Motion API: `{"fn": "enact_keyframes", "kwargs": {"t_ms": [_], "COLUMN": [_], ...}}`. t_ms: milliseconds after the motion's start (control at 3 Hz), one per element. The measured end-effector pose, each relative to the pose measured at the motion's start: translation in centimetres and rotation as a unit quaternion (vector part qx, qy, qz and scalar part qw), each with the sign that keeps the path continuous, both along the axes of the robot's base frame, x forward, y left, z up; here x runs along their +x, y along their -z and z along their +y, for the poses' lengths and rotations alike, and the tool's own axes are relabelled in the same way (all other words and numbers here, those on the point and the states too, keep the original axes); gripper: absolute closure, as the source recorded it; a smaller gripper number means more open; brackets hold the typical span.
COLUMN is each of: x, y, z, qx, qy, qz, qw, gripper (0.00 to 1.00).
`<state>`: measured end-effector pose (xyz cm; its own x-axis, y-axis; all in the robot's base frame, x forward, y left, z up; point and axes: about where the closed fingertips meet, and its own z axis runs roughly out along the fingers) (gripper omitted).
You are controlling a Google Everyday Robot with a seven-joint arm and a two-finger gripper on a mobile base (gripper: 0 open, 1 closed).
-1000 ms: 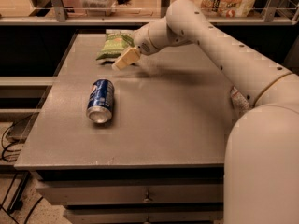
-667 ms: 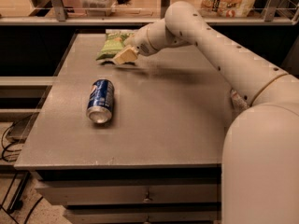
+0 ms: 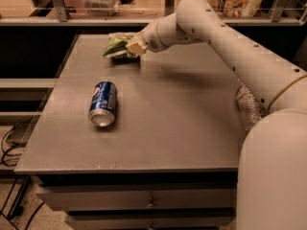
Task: Pick green jalapeno chip bag
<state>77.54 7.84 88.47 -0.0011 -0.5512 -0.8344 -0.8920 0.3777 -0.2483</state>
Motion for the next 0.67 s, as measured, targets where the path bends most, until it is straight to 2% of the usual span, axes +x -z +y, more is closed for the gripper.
{"fn": "enact_keyframes", "kwargs": {"t_ms": [333, 667], "x": [-0.1, -0.7], "y": [-4.7, -10.7], "z": [-1.5, -2.3], "qx": [-0.004, -0.01], "qy": [0.005, -0.005], "qz": [-0.056, -0.12], "qw": [0.9984, 0.9927], "gripper": [1.0, 1.0]}}
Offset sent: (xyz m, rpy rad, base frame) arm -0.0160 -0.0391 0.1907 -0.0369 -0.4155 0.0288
